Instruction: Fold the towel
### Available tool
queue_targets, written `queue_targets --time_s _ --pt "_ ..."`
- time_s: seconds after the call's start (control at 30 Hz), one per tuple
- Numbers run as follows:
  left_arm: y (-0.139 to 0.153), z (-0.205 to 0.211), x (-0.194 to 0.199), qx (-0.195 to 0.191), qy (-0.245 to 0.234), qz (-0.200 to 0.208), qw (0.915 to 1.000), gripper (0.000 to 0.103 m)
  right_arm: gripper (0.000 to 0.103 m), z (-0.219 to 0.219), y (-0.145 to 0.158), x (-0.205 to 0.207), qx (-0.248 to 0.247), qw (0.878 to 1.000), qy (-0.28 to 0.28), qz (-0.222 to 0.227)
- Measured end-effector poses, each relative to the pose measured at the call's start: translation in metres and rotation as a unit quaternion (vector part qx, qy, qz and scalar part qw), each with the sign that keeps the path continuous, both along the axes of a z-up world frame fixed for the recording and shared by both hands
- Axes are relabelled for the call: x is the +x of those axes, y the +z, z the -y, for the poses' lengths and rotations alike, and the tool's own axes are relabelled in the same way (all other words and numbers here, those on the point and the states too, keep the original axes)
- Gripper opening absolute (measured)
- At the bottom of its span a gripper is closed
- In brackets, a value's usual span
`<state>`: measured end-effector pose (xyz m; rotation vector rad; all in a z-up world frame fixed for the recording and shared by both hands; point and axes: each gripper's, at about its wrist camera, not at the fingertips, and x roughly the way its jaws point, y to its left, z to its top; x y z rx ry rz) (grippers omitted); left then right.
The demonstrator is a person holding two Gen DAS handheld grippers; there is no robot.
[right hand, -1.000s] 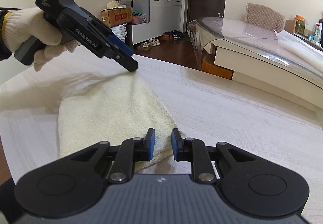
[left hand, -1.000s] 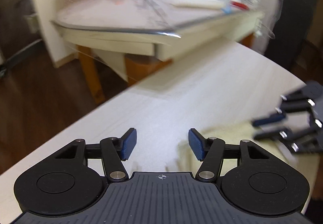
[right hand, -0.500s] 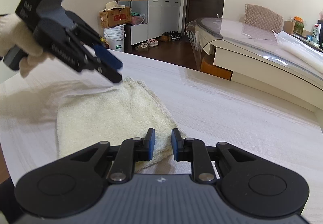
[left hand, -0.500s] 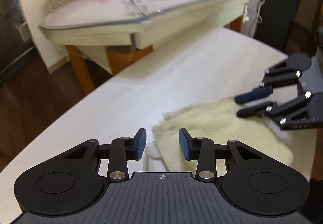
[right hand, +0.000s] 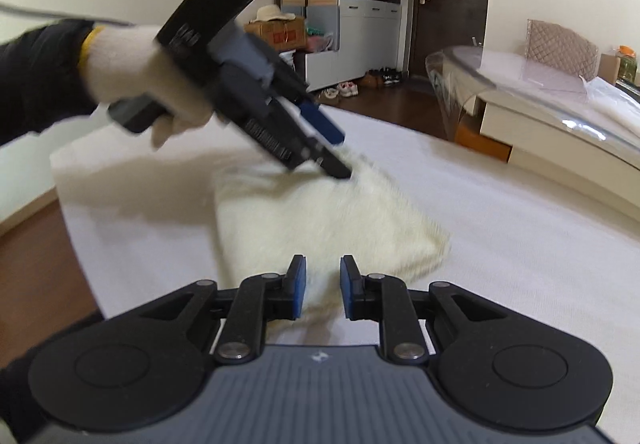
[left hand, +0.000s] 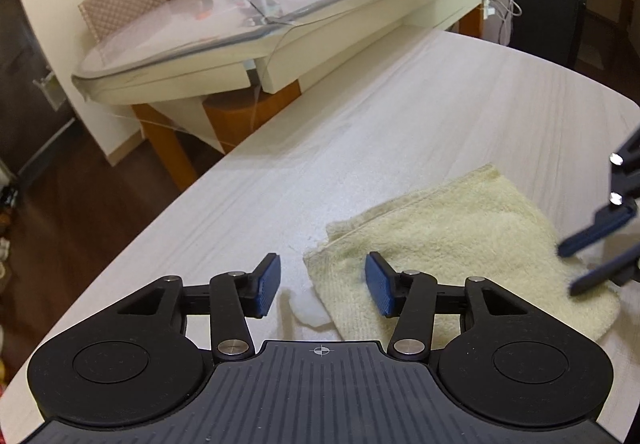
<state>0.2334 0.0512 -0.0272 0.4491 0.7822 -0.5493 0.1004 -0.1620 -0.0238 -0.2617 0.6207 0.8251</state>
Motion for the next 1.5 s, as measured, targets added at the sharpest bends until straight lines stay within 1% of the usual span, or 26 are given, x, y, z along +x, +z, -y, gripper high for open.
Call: queue_targets --time_s 0.07,0.13,0.23,0.3,0.4,0.47,0.53,0.6,0.67,0.77,0.83,1.0,1.07,1.17,1.27,1.37,1.5 --pt "0.003 0.0 -0.002 -0.001 0.004 0.001 1.0 0.047 0.022 0.003 -0.001 -0.004 0.006 1.0 -0.008 -0.003" --pt "0.009 -0.002 -0.008 -0.01 0.011 0.007 0.9999 0.046 0.022 0.006 0.001 -0.005 0.014 1.0 -0.017 0.0" --pt "0.024 -0.009 -0.025 -0.032 0.02 0.019 0.9991 0.045 0.022 0.011 0.009 -0.011 0.038 0.999 -0.021 0.013" --pt "0.032 -0.012 -0.05 -0.042 0.018 0.026 0.9986 0.045 0.022 0.011 0.015 -0.016 0.048 0.999 -0.012 0.016" --pt "0.028 -0.007 -0.075 -0.041 0.008 0.018 0.999 0.047 0.022 0.003 0.013 -0.023 0.034 0.999 0.004 0.024" --pt "0.015 -0.002 -0.09 -0.031 0.01 0.012 0.9994 0.047 0.022 -0.002 0.008 -0.024 0.022 0.999 0.011 0.026" --pt "0.004 -0.002 -0.096 -0.035 0.02 0.004 0.9992 0.045 0.022 -0.006 0.003 -0.024 0.01 1.0 0.015 0.025" --pt "0.0 -0.006 -0.098 -0.053 0.036 0.005 0.9979 0.046 0.022 -0.008 0.0 -0.024 0.001 0.999 0.017 0.028" --pt "-0.001 -0.009 -0.099 -0.058 0.046 0.008 0.9972 0.051 0.023 -0.008 -0.001 -0.026 -0.002 0.999 0.018 0.03" --pt "-0.001 -0.012 -0.1 -0.069 0.056 0.01 0.996 0.05 0.024 -0.006 -0.001 -0.029 -0.001 0.999 0.017 0.033" --pt "0.005 -0.016 -0.104 -0.081 0.064 0.014 0.9946 0.048 0.024 -0.005 0.0 -0.031 0.0 0.999 0.017 0.035" --pt "0.014 -0.023 -0.12 -0.102 0.064 0.023 0.9924 0.048 0.024 -0.003 -0.001 -0.034 -0.002 0.999 0.017 0.034" --pt "0.007 -0.019 -0.122 -0.08 0.066 0.024 0.9943 0.048 0.024 -0.004 -0.006 -0.034 -0.007 0.999 0.017 0.03" --pt "-0.002 -0.02 -0.119 -0.07 0.073 0.017 0.9947 0.05 0.025 -0.007 -0.008 -0.035 -0.009 0.999 0.016 0.027" --pt "-0.004 -0.023 -0.115 -0.069 0.07 0.017 0.995 0.053 0.028 -0.01 -0.01 -0.036 -0.008 1.0 0.009 0.021" --pt "-0.004 -0.025 -0.108 -0.053 0.065 0.024 0.9962 0.054 0.029 -0.013 -0.01 -0.037 0.0 1.0 0.001 0.013" --pt "-0.003 -0.032 -0.095 -0.029 0.064 0.031 0.997 0.054 0.028 -0.026 -0.011 -0.046 0.016 1.0 0.013 0.002"
